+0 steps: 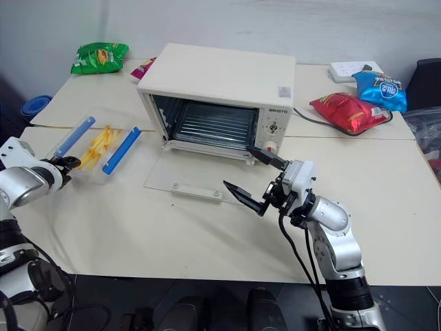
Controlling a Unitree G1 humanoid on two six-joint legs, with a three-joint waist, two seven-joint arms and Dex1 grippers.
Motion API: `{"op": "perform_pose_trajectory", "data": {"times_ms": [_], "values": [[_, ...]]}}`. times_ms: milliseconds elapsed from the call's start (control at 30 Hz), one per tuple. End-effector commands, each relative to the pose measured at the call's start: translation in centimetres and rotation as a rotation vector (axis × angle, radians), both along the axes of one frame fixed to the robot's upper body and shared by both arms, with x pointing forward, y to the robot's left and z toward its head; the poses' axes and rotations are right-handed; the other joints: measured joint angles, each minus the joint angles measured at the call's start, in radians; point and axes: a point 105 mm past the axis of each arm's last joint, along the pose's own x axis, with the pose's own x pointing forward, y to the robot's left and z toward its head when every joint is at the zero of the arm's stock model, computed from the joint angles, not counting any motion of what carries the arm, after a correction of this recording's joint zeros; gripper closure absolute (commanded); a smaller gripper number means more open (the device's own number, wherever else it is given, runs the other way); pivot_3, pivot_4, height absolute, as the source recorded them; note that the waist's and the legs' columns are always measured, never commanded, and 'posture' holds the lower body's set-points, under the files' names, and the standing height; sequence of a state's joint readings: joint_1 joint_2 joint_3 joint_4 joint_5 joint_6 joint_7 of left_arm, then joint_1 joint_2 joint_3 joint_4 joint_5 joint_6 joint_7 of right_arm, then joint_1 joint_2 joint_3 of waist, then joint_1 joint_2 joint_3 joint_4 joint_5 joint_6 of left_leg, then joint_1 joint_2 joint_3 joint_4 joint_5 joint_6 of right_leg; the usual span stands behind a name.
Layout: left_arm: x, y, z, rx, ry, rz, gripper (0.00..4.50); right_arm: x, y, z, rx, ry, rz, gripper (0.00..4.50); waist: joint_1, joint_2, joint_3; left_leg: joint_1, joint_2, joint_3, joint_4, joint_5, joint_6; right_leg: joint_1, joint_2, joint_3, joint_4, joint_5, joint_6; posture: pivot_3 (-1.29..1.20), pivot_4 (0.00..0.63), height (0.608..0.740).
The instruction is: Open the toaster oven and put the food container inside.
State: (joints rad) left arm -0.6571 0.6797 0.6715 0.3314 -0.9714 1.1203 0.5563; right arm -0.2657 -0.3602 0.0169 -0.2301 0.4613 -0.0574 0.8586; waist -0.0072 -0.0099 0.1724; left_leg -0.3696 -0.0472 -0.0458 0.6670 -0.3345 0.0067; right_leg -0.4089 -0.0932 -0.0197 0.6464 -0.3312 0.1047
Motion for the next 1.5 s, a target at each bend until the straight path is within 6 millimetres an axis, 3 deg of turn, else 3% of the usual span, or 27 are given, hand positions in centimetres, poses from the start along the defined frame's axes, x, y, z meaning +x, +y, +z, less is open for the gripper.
{"op": "perform_pose_trajectory", "data": {"times_ms": [33,133,233,367,500,700,933,1067,1200,1300,1500], "values": [[-0.7,1.2,0.8,0.003,-0.020,0.021,2.64,-0.4,0.2,1.6,0.021,-0.059,0.018,0.00,-0.001,0.000,0.000,0.000,0.000,0.000,0.000,0.000,0.000,0.000,0.000,0.000,0.000,0.000,0.000,0.00,0.150,0.740],[-1.0,1.7,0.8,0.017,-0.016,0.029,3.56,-0.2,0.2,1.6,0.014,-0.058,0.021,0.00,-0.001,0.000,0.000,0.000,0.000,0.000,0.000,0.000,0.000,0.000,0.000,0.000,0.000,0.000,0.000,0.00,0.150,0.740],[-1.3,2.6,2.6,0.113,-0.048,-0.039,4.39,0.1,0.1,1.4,0.005,-0.054,0.018,0.00,-0.007,0.000,0.000,0.000,0.000,0.000,0.000,0.000,0.000,-0.001,0.000,0.000,0.000,0.000,0.000,0.00,0.150,0.740],[-2.6,4.2,4.6,0.257,-0.037,-0.118,4.45,0.1,-0.1,1.0,-0.006,-0.040,0.016,0.00,-0.019,-0.001,0.000,0.000,0.000,0.000,-0.001,0.000,-0.001,-0.001,0.000,0.000,0.001,0.000,0.000,0.00,0.150,0.740],[-3.0,3.5,6.7,0.306,-0.057,-0.283,4.45,0.2,-0.9,0.6,-0.006,-0.008,-0.018,0.00,-0.019,-0.001,0.001,0.000,0.000,0.000,-0.002,0.000,-0.001,-0.001,0.000,0.000,0.001,0.000,0.000,0.00,0.150,0.740],[-2.2,-5.4,8.9,0.327,-0.081,-0.758,4.45,-0.5,-3.4,-2.1,-0.056,0.100,-0.105,0.00,0.009,-0.001,0.001,-0.002,-0.002,-0.002,-0.001,0.000,0.000,0.000,-0.002,0.001,0.001,0.000,0.000,0.00,0.150,0.740],[0.8,-14.3,8.3,0.274,-0.138,-0.971,4.45,-2.2,-3.2,-3.9,-0.064,0.209,-0.092,0.00,0.006,-0.001,0.001,-0.002,-0.003,-0.002,0.000,0.001,0.001,-0.001,-0.002,0.002,0.002,0.000,0.000,0.00,0.150,0.740],[2.3,-16.7,7.1,0.324,-0.087,-0.993,4.45,-3.0,-2.3,-4.4,-0.072,0.254,-0.047,0.00,-0.005,-0.001,0.001,-0.002,-0.004,-0.002,-0.001,0.001,0.000,-0.005,0.000,0.006,0.006,0.000,0.000,0.00,0.150,0.740],[3.6,-17.3,6.5,0.389,-0.075,-0.962,4.45,-3.0,-2.1,-4.2,-0.057,0.258,-0.064,0.00,-0.010,-0.001,0.001,0.000,-0.004,-0.003,-0.001,0.001,0.000,-0.006,0.001,0.008,0.007,0.000,0.000,0.00,0.150,0.740],[4.4,-17.4,6.7,0.377,-0.108,-0.924,3.47,-3.1,-1.9,-4.0,-0.044,0.256,-0.075,0.00,-0.007,-0.001,0.001,0.000,-0.004,-0.003,-0.001,0.001,0.000,-0.005,0.000,0.008,0.007,0.000,0.000,0.00,0.150,0.740],[4.5,-18.3,9.3,0.264,-0.309,-0.936,1.74,-3.6,-2.0,-3.1,0.056,0.295,-0.049,0.00,0.007,-0.001,0.001,-0.001,-0.005,-0.004,0.001,0.001,0.000,-0.005,0.000,0.007,0.006,0.000,0.000,0.00,0.150,0.740]]}}
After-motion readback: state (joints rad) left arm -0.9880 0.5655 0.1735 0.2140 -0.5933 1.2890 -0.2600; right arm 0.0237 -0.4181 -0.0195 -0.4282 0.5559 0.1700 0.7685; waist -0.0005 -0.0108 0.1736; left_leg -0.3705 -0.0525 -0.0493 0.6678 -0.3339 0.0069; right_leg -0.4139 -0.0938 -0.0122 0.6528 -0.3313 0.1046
